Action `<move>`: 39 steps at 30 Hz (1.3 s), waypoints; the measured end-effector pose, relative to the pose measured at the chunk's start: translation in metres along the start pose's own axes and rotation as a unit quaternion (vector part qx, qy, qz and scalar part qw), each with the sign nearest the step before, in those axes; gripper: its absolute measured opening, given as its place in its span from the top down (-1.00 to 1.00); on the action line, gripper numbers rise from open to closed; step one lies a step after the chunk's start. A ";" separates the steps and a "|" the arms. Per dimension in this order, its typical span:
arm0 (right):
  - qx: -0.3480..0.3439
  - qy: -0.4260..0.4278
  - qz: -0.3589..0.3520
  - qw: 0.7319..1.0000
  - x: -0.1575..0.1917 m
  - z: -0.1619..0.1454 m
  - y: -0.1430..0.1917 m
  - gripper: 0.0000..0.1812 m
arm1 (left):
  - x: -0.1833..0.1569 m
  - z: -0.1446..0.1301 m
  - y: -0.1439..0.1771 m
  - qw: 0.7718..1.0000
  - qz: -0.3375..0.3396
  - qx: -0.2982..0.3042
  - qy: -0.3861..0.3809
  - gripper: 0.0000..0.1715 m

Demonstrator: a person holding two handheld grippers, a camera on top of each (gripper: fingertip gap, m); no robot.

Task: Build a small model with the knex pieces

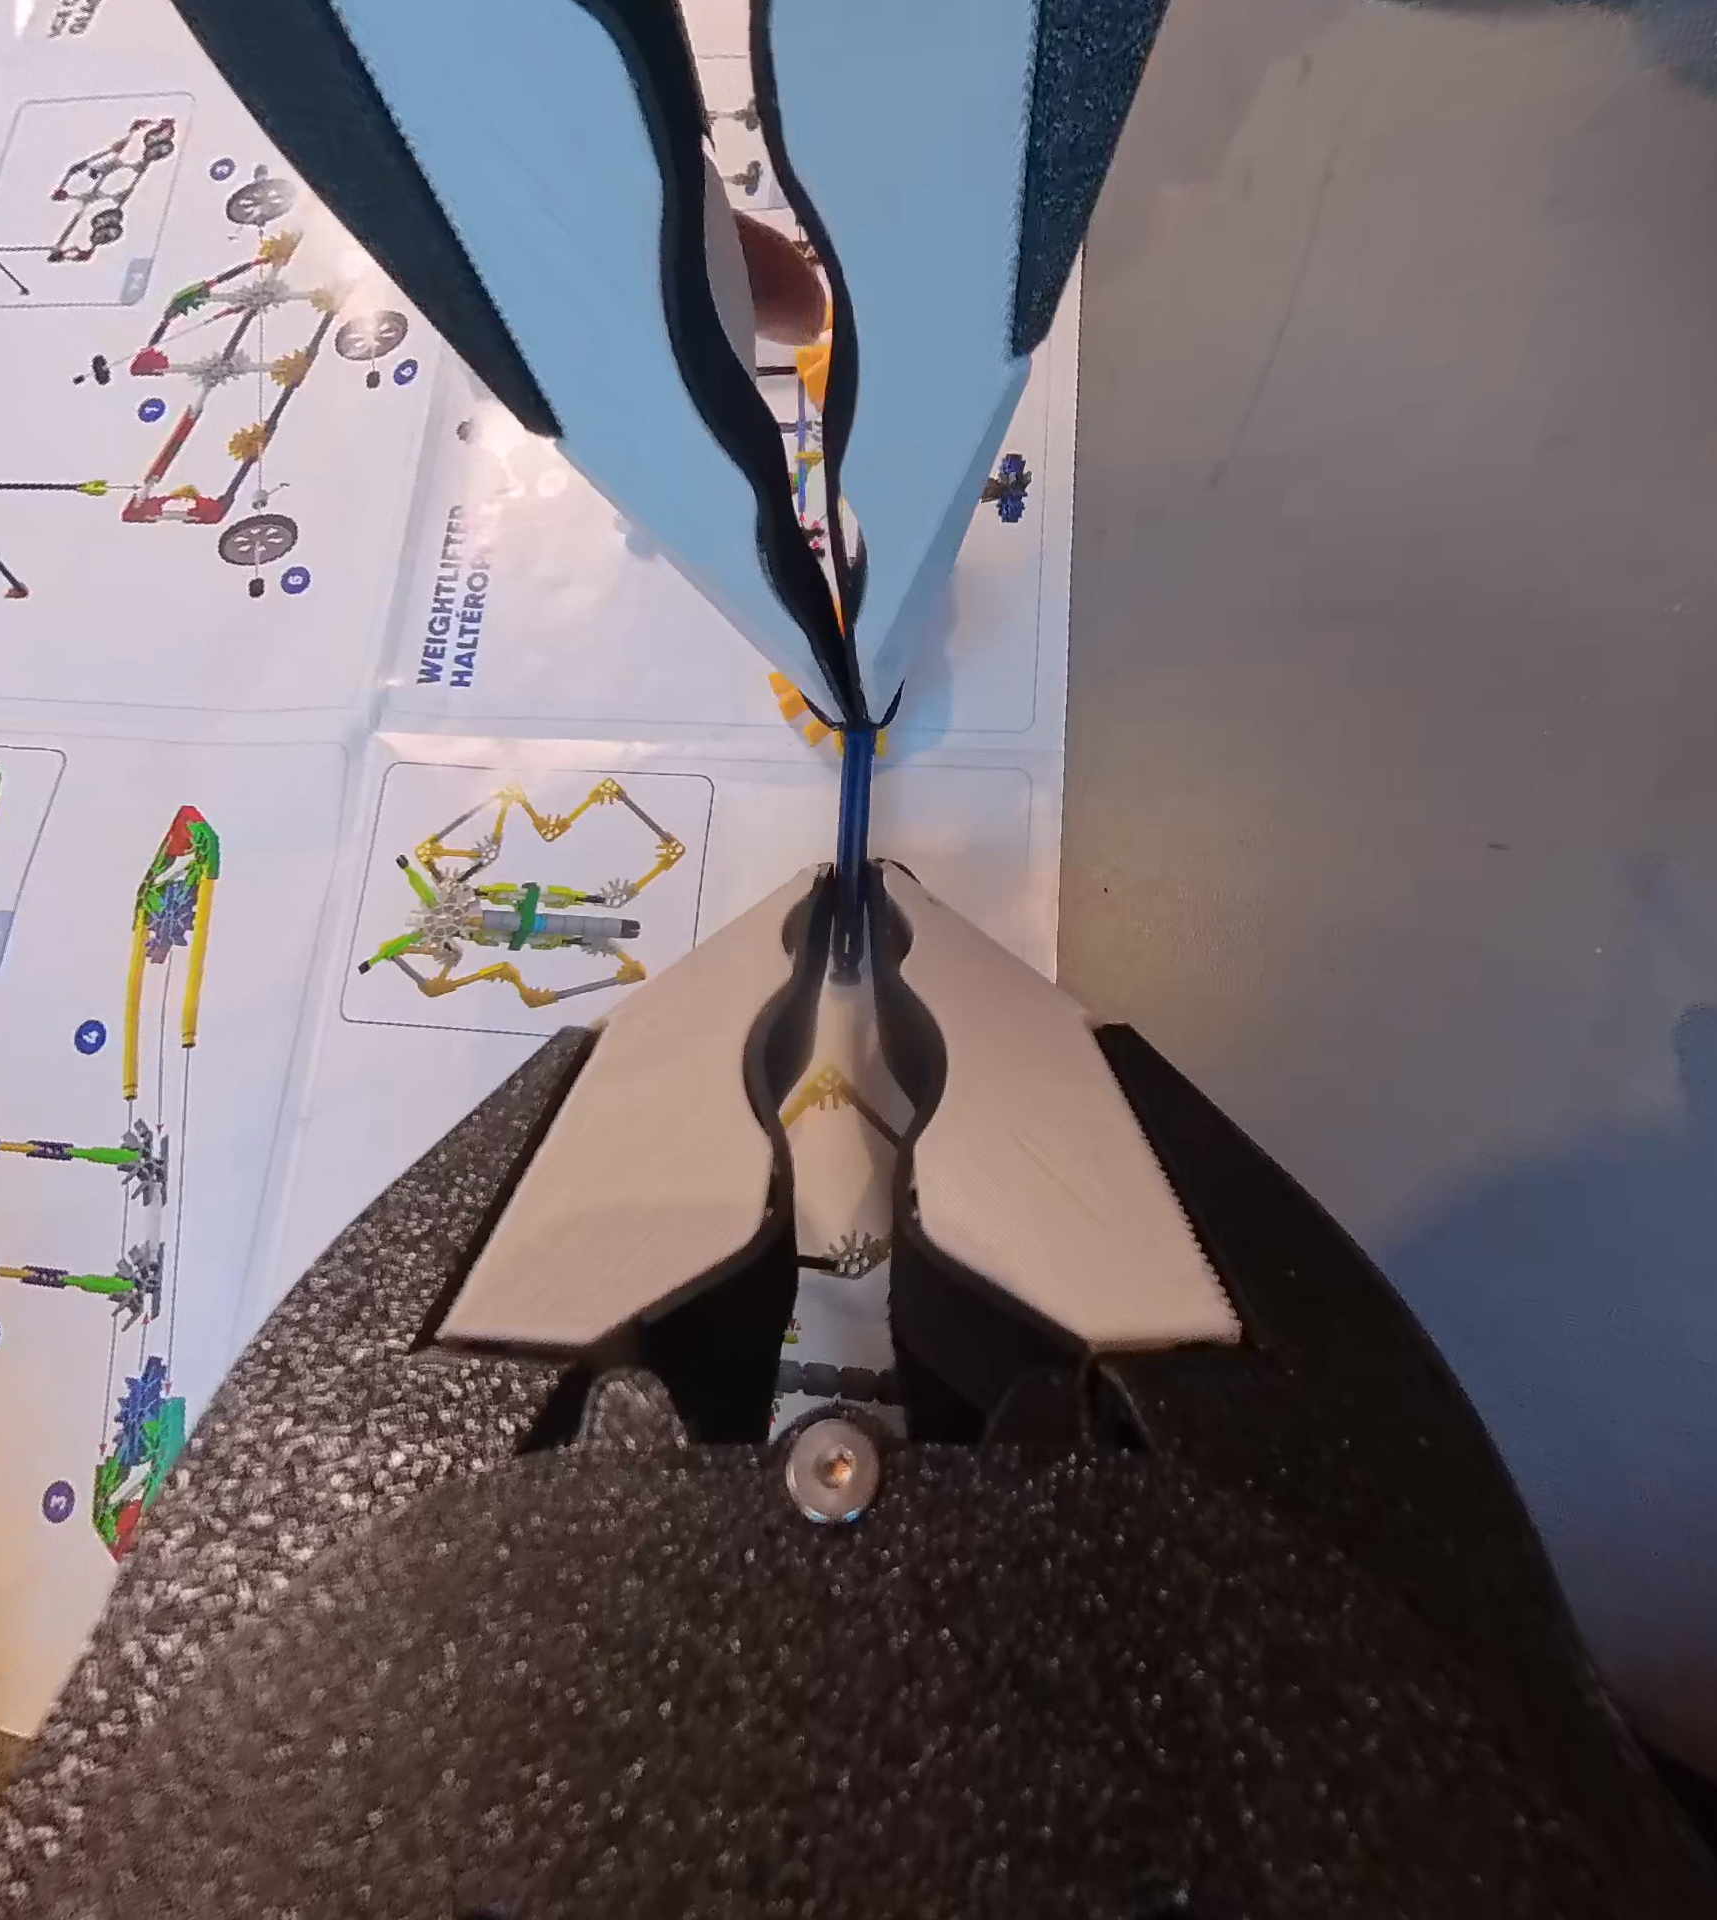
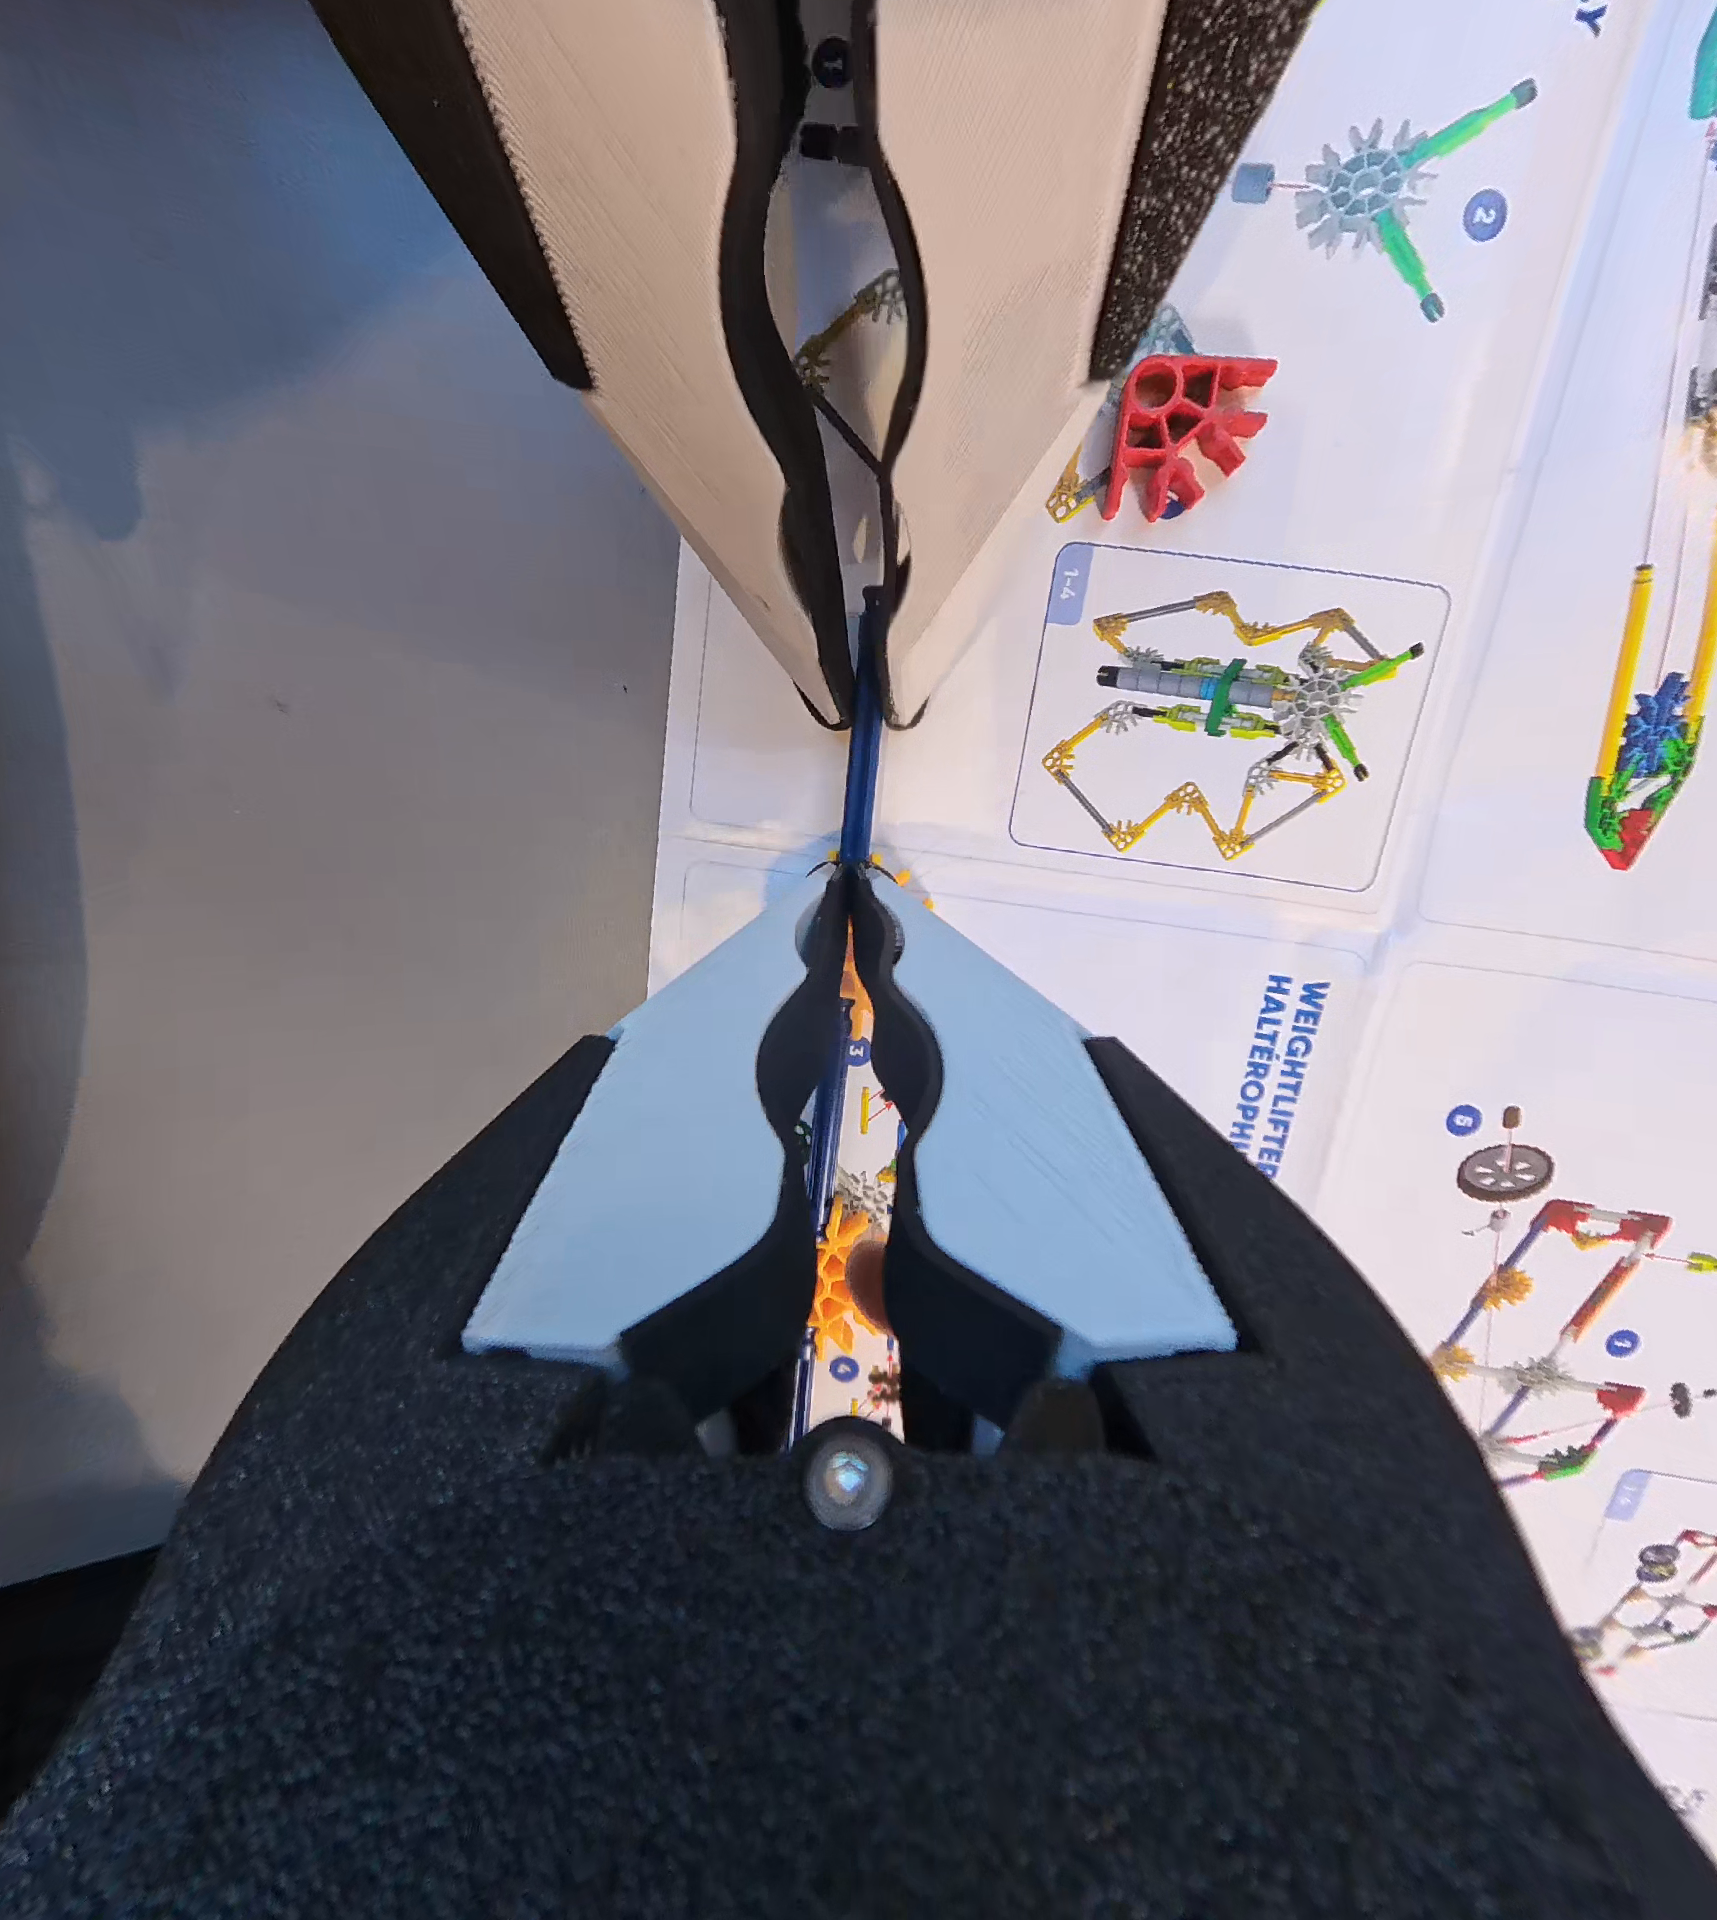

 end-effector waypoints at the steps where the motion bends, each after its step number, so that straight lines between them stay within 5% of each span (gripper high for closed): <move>1: 0.008 -0.001 -0.001 1.000 0.000 0.000 -0.001 1.00 | 0.000 0.000 -0.001 1.000 -0.001 0.000 0.000 0.96; 14: 0.012 -0.015 -0.017 1.000 0.004 0.002 -0.002 1.00 | 0.002 -0.005 0.004 1.000 -0.011 0.006 0.019 0.93; 17: -0.026 -0.032 -0.026 0.999 0.002 -0.007 0.002 0.98 | 0.002 -0.005 0.004 1.000 -0.014 0.002 0.023 0.95; 20: -0.147 -0.094 -0.028 0.984 -0.005 -0.020 0.035 0.80 | 0.003 -0.006 0.005 1.000 -0.009 0.001 0.021 0.92; 25: -0.261 -0.148 -0.111 0.948 0.000 -0.073 0.069 0.67 | 0.006 -0.008 0.007 1.000 -0.002 -0.003 0.028 0.87; 30: -0.231 -0.187 -0.118 0.948 0.015 -0.124 0.046 0.50 | 0.006 -0.010 0.007 1.000 0.000 0.001 0.031 0.91; 39: -0.141 -0.160 -0.121 0.969 0.019 -0.137 0.030 0.82 | 0.014 -0.010 0.023 0.998 0.030 -0.039 0.049 0.90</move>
Point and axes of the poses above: each gripper's, where its closed fingertips meet, y back along the fingers, z out of its top, x = y × z across the jaws, the point moved 10 cm from there along y, back along the fingers, and after that the axes turned 7 degrees about -y, right-handed, at the moved point
